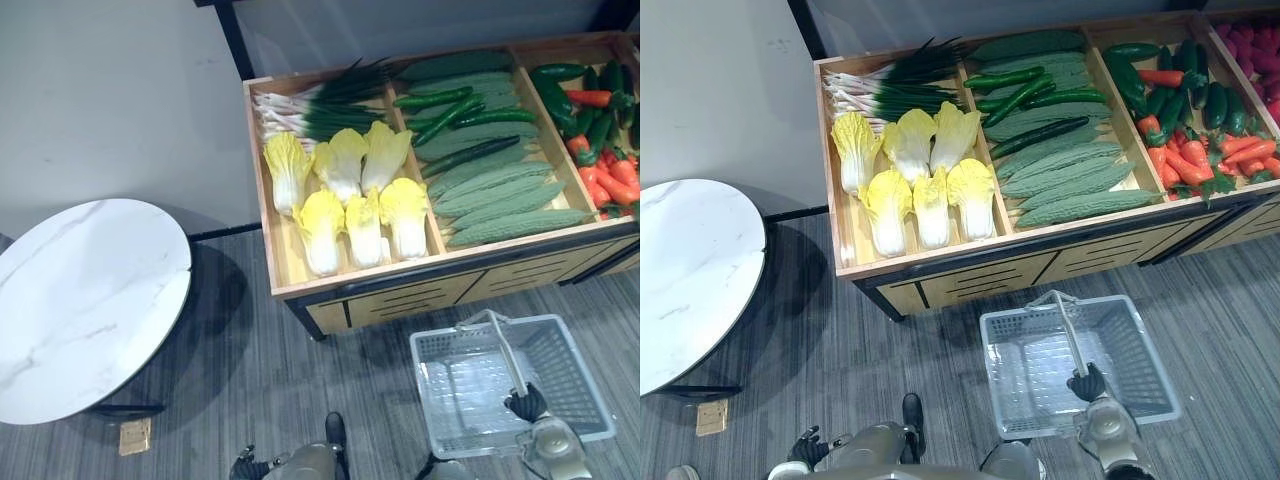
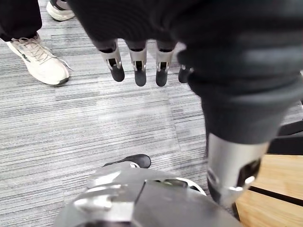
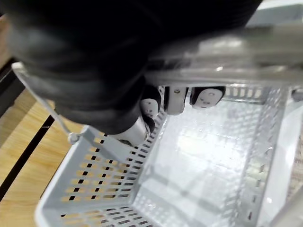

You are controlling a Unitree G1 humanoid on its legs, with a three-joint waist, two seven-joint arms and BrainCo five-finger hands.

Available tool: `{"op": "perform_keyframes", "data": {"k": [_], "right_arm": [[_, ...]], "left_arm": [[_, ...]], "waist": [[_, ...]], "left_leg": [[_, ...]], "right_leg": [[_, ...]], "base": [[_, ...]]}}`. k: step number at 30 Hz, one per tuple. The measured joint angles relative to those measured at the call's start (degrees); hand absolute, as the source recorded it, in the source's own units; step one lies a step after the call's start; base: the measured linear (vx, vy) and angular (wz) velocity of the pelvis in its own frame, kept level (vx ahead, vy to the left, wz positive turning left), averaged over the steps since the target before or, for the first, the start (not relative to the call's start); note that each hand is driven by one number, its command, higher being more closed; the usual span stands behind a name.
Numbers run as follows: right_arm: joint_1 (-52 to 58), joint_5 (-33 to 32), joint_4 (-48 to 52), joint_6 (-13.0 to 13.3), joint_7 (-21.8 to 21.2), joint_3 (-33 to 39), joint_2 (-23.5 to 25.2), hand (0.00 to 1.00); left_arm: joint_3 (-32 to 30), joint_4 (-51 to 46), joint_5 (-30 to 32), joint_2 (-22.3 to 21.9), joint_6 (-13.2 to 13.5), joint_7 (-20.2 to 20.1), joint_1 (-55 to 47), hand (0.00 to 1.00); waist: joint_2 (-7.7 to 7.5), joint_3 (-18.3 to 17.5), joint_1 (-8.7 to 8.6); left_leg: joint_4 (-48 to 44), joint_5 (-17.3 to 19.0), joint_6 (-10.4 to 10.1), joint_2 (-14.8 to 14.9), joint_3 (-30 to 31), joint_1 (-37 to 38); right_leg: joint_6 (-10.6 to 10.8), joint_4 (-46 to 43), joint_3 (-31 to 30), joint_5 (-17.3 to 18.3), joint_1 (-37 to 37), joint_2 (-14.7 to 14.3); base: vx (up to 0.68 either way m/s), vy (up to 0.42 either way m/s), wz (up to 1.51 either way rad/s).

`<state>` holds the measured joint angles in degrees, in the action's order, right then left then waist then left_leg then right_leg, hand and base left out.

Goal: Pick vegetable in the basket

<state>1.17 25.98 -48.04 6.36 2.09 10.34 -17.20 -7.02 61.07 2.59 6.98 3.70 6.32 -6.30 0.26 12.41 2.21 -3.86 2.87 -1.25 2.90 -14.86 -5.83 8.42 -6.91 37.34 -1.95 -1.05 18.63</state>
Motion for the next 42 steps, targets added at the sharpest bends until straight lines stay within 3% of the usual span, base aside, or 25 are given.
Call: {"op": "perform_keyframes", "data": {"k": [3, 5, 6, 8, 10, 11, 13, 14, 15, 19, 22, 26, 31, 36, 42], "right_arm": [[-1.5, -0.4, -1.9, -0.1, 0.2, -1.8, 2.8, 1.00], [-2.9, -1.3, -2.4, 0.0, 0.2, -1.9, 4.1, 1.00], [-2.6, -1.3, -3.4, 0.1, 0.2, -2.0, 4.9, 1.00], [-2.3, -1.3, -5.2, 0.2, 0.2, -2.0, 5.6, 1.00], [-2.8, -1.4, -6.9, 0.2, 0.1, -2.0, 5.7, 1.00], [-3.0, -1.9, -7.2, 0.2, 0.0, -1.9, 5.7, 1.00], [-3.2, -2.8, -8.3, 0.1, 0.0, -1.2, 5.9, 1.00], [-3.3, -3.9, -9.0, -0.1, 0.0, -0.3, 5.9, 1.00], [-3.6, -4.3, -9.8, -0.5, 0.0, 1.4, 5.5, 1.00], [-3.8, -5.3, -11.5, -1.1, -0.1, 3.0, 5.2, 1.00], [-3.3, -6.2, -12.6, -1.2, 0.0, 5.9, 5.2, 1.00], [-1.9, -6.3, -13.7, -1.2, 0.4, 9.2, 5.3, 1.00], [-0.5, -6.3, -13.6, -1.4, 1.5, 14.2, 5.4, 1.00], [0.2, -8.3, -13.4, -2.0, 2.6, 16.6, 5.9, 1.00], [0.1, -8.6, -12.9, -2.2, 2.6, 16.6, 5.9, 1.00]], "left_arm": [[-0.1, 0.4, 0.0, 1.1, 0.0, -0.1, -0.5, 0.00], [-0.3, 0.2, 0.1, 3.0, -0.1, -0.1, -0.7, 0.00], [-0.8, -0.7, 0.1, 4.1, -0.1, -0.1, -0.7, 0.00], [-2.5, -1.5, 0.1, 4.5, -0.1, 0.0, -0.6, 0.00], [-3.1, -2.3, -0.1, 4.4, 0.0, 0.0, -0.2, 0.00], [-3.6, -2.4, -0.1, 4.3, 0.0, 0.0, 0.4, 0.00], [-4.1, -2.4, -0.1, 4.3, 0.0, 0.0, 1.0, 0.00], [-4.2, -2.4, -0.1, 4.5, 0.3, 0.0, 1.5, 0.00], [-4.6, -2.2, -0.1, 3.6, 0.3, 0.1, 2.2, 0.00], [-4.7, -1.6, -0.1, 1.3, 0.7, 0.1, 1.8, 0.00], [-5.6, -1.7, -0.2, 1.3, 0.8, 0.2, 2.0, 0.00], [-6.7, -4.0, -0.9, 0.6, 0.8, 0.9, 2.4, 0.00], [-5.5, -29.5, -2.5, -3.5, 2.1, 5.4, -1.2, 0.00], [-3.4, -43.0, -2.3, -4.6, 3.7, 8.4, -1.1, 0.00], [-2.8, -52.7, -1.2, -4.4, 3.8, 11.4, 1.0, 0.00]], "waist": [[-0.86, 0.2, -0.39], [-2.96, 0.5, -0.39], [-4.07, 0.3, -0.37], [-4.65, -0.1, -0.41], [-4.22, 0.1, -0.38], [-3.71, 0.5, -0.37], [-3.98, 0.4, -0.59], [-5.67, 0.3, -0.53], [-4.97, 0.6, -0.50], [-1.94, 0.3, -0.57], [-2.14, 0.4, -0.57], [-2.28, 0.3, -0.51], [-1.84, 0.3, -0.47], [-1.30, 0.0, -0.54], [-1.12, -0.1, -0.91]], "left_leg": [[1.9, 0.5, -0.1, 0.3, -1.3, 2.8], [1.9, 1.0, 0.1, -0.1, -1.6, 4.3], [2.1, 1.1, 0.1, -0.1, -0.5, 5.1], [2.6, 0.4, 0.6, 0.2, 1.3, 5.3], [2.6, 0.2, 0.4, 1.9, 2.9, 5.0], [2.7, -0.1, 0.0, 3.1, 3.7, 4.9], [2.6, -0.4, -0.6, 3.3, 4.9, 4.9], [2.6, -0.6, -1.3, 2.0, 6.0, 4.9], [2.7, -0.5, -2.2, 2.3, 6.8, 4.9], [3.4, -1.8, -4.8, 5.8, 7.6, 4.3], [5.0, -2.2, -5.4, 6.8, 7.6, 4.9], [5.8, -2.3, -5.5, 6.2, 7.6, 4.7], [5.8, -2.6, -5.0, 4.3, 7.9, 4.0], [6.6, -2.8, -4.6, 3.8, 7.6, 4.3], [7.2, -2.8, -4.6, 3.9, 5.8, 5.1]], "right_leg": [[-0.8, -16.2, -4.7, 0.4, -6.8, 4.3], [-2.0, -22.8, -10.2, 0.2, -9.4, 5.5], [-2.2, -24.2, -12.8, 0.0, -9.7, 5.1], [-2.1, -24.3, -14.7, 0.2, -9.6, 4.1], [-2.9, -20.3, -16.4, 5.0, -8.9, 0.9], [-2.8, -15.8, -17.5, 6.1, -8.6, -2.2], [-2.0, -8.9, -20.1, 5.3, -8.5, -5.0], [-1.0, -5.5, -21.2, 2.7, -8.3, -5.0], [-0.7, -5.0, -20.6, 4.4, -7.3, -5.2], [-1.6, -0.9, -18.6, 4.0, -5.4, -9.5], [-2.7, 1.9, -18.2, 3.0, -4.3, -11.2], [-2.5, 5.1, -18.0, 1.1, -3.3, -11.1], [-1.8, 7.1, -17.3, -0.5, -2.6, -9.8], [-1.6, 7.8, -17.5, -1.2, -2.5, -9.5], [-1.9, 8.9, -19.2, -1.9, -2.7, -9.9]], "base": [[0.05, 0.082, -0.26], [0.05, 0.032, -0.09], [0.15, -0.037, 0.32], [0.18, -0.063, 0.37], [0.15, -0.110, 0.30], [0.12, -0.156, 0.37], [0.12, -0.201, 0.48], [0.13, -0.257, 0.54], [0.12, -0.253, 0.42], [0.07, -0.190, 0.10], [0.01, -0.085, 0.00], [-0.02, 0.023, 0.04], [-0.03, 0.044, 0.10], [-0.01, 0.009, -0.02], [0.00, -0.006, -0.16]]}}
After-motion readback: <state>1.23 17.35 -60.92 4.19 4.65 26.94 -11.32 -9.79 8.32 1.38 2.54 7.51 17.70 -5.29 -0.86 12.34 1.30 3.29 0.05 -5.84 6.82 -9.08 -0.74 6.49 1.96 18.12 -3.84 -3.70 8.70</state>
